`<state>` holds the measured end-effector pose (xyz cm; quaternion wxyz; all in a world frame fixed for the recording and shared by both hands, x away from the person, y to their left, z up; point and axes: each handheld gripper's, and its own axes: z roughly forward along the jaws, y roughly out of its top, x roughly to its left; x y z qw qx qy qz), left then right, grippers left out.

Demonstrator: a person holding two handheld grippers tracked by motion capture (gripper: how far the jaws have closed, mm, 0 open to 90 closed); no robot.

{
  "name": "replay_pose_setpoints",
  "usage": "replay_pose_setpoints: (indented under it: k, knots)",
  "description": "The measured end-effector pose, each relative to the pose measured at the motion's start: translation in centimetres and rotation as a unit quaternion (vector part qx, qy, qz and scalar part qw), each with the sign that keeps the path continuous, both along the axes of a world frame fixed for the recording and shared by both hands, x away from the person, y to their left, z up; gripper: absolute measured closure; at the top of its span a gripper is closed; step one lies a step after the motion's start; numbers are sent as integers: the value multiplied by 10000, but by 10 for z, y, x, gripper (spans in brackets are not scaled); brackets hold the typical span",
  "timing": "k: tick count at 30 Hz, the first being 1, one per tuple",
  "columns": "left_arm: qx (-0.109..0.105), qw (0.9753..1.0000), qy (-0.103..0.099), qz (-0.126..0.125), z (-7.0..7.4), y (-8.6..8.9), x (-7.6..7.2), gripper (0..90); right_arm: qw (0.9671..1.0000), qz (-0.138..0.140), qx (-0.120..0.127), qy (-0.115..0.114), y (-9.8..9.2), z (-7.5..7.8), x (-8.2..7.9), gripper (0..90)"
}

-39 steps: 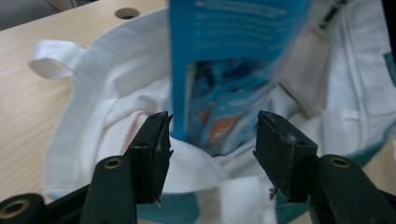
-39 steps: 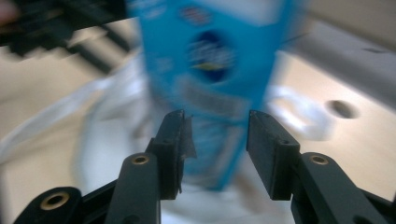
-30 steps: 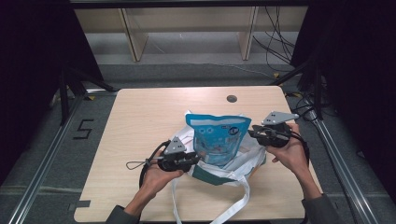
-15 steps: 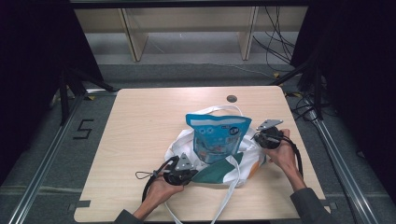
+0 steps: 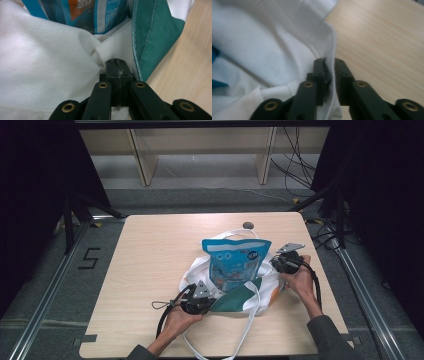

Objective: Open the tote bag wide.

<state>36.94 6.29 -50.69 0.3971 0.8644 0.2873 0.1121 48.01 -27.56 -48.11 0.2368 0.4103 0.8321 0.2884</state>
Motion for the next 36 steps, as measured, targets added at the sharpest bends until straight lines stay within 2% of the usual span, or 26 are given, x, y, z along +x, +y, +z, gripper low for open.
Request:
replay_pose_setpoints:
  k: [1, 4, 5, 8, 9, 10, 12, 13, 14, 16, 17, 18, 21, 23, 25, 26, 27, 28, 29, 30, 31, 32, 33, 34, 35, 36]
  knots:
    - [0, 10000, 0, 0, 0, 0, 0, 891, 10000, 0, 0, 0, 0, 0, 0, 787]
    - [70, 9999, -92, 17, 2, -7, 0, 873, 9990, -184, 311, -271, -4, 26, -8, 687]
    - [-55, 9999, -113, 27, 3, -10, -1, 865, 9986, -139, 378, -349, -4, 30, -11, 666]
    - [22, 9997, -244, -4, 8, -14, -4, 850, 9971, 29, 567, -511, -5, 46, -23, 627]
    - [-79, 9997, -236, -17, 10, -15, -5, 836, 9960, 84, 595, -660, -5, 59, -36, 604]
    - [-136, 9995, -298, -4, 13, -16, -6, 820, 9936, 285, 814, -727, -2, 76, -53, 604]
    - [-133, 9994, -334, -2, 17, -16, -9, 818, 9930, 358, 864, -720, -2, 80, -57, 604]
    - [-244, 9992, -328, 8, 18, -18, -11, 818, 9917, 476, 1112, -430, 4, 87, -71, 601]
    - [-258, 9989, -394, -28, 19, -21, -12, 823, 9897, 785, 1139, -367, 12, 90, -83, 604]
    - [-226, 9987, -451, 13, 20, -23, -13, 835, 9879, 1124, 1031, -281, 24, 88, -94, 627]
    - [-226, 9987, -451, 13, 20, -23, -13, 843, 9879, 1124, 1031, -281, 24, 88, -94, 627]
    - [-218, 9986, -471, -30, 20, -25, -14, 857, 9841, 1406, 1064, -210, 34, 84, -99, 664]
    - [-182, 9986, -494, -66, 21, -26, -13, 859, 9809, 1612, 1077, -132, 46, 79, -100, 659]
    - [-272, 9985, -477, -48, 22, -25, -13, 855, 9744, 1969, 1081, 35, 61, 68, -96, 652]
    - [-308, 9983, -486, -100, 24, -24, -12, 836, 9741, 2021, 1005, 108, 65, 66, -96, 637]
    - [-383, 9981, -479, -54, 28, -21, -11, 802, 9712, 2176, 916, 306, 69, 62, -97, 592]
    - [-383, 9981, -479, -54, 28, -21, -11, 786, 9712, 2176, 916, 306, 69, 62, -97, 592]
    - [-613, 9968, -522, -19, 37, -13, -7, 753, 9703, 2218, 911, 331, 68, 59, -96, 592]
    - [-613, 9968, -522, -19, 37, -13, -7, 706, 9703, 2218, 911, 331, 68, 59, -96, 592]
    - [-628, 9964, -544, 171, 48, -3, -3, 658, 9682, 2310, 893, 353, 66, 59, -95, 583]
    - [-648, 9958, -626, 152, 54, 3, 2, 647, 9678, 2318, 914, 355, 65, 58, -96, 582]
    - [-663, 9949, -682, 340, 60, 8, 6, 617, 9662, 2387, 895, 388, 65, 58, -96, 574]
    - [-663, 9949, -682, 340, 60, 8, 6, 597, 9662, 2387, 895, 388, 65, 58, -96, 574]
    - [-393, 9930, -935, 599, 70, 21, 20, 574, 9639, 2489, 824, 472, 65, 57, -97, 564]
    - [-393, 9930, -935, 599, 70, 21, 20, 560, 9639, 2489, 824, 472, 65, 57, -97, 564]
    - [-233, 9917, -957, 825, 74, 33, 38, 551, 9639, 2502, 720, 550, 65, 57, -100, 563]
